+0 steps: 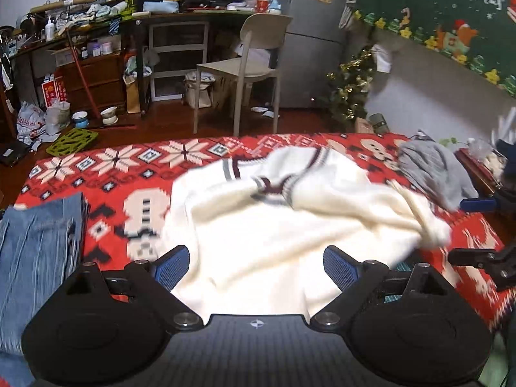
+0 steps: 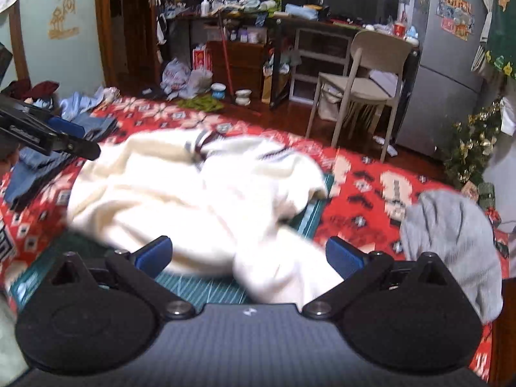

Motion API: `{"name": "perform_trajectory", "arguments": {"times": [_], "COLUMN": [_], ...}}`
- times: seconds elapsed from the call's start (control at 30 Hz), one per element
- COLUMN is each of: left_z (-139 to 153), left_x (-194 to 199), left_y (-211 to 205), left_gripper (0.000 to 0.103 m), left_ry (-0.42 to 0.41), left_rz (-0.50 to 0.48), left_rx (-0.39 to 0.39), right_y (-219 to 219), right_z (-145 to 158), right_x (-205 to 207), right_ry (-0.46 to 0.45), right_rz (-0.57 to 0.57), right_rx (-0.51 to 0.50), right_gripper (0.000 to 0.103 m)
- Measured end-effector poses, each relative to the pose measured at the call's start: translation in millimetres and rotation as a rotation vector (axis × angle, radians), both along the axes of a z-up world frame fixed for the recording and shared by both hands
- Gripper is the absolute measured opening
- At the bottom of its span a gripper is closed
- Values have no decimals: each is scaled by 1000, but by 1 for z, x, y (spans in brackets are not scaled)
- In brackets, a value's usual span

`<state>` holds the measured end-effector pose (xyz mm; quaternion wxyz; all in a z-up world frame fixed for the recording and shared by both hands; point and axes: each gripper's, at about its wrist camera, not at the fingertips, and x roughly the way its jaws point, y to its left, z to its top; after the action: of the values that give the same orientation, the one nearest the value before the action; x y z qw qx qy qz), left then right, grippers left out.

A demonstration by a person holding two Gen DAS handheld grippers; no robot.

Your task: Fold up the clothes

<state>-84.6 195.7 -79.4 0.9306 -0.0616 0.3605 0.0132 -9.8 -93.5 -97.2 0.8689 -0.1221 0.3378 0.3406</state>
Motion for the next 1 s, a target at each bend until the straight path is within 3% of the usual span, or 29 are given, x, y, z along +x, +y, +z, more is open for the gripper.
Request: {"name": "perform_trajectory", "arguments": {"times": [0.17,0.3,0.37,0.5,0.8,0.83,0.9,0.93,1.0], "left_z": [-27,-48,-56,-68,-82,-82,-83,-83,-82], "left_x": [-29,-38,-40,-28,-14,-12,-10,-9,-8], "left_y": [-15,-12,-6,-8,-17,-19,-23,-25,-25], "left_gripper": [91,91,91,86,76,76,71,71,69], "left_ry": [69,104,110,141,149,143,132,127,121], "left_rz": [3,-11,15,47,23,11,-13,-27,-44], "left_rx": [22,-38,-83,-69,9,23,59,79,99], "right_y": [-15,-16,-15,-5,-6,-6,-4,-3,-1], "right_z": [-18,-33,-38,-47,-54,-54,-54,-54,-52], "right_x": [-28,-31,-31,-28,2,7,18,22,28], "right_ry": [67,103,89,47,-46,-56,-71,-63,-44], "right_rz": [-10,-20,-37,-37,-109,-109,-94,-83,-61], "right_rx": [10,19,9,-47,-101,-110,-132,-130,-119], "right_gripper": [102,102,101,87,83,81,54,52,35]}}
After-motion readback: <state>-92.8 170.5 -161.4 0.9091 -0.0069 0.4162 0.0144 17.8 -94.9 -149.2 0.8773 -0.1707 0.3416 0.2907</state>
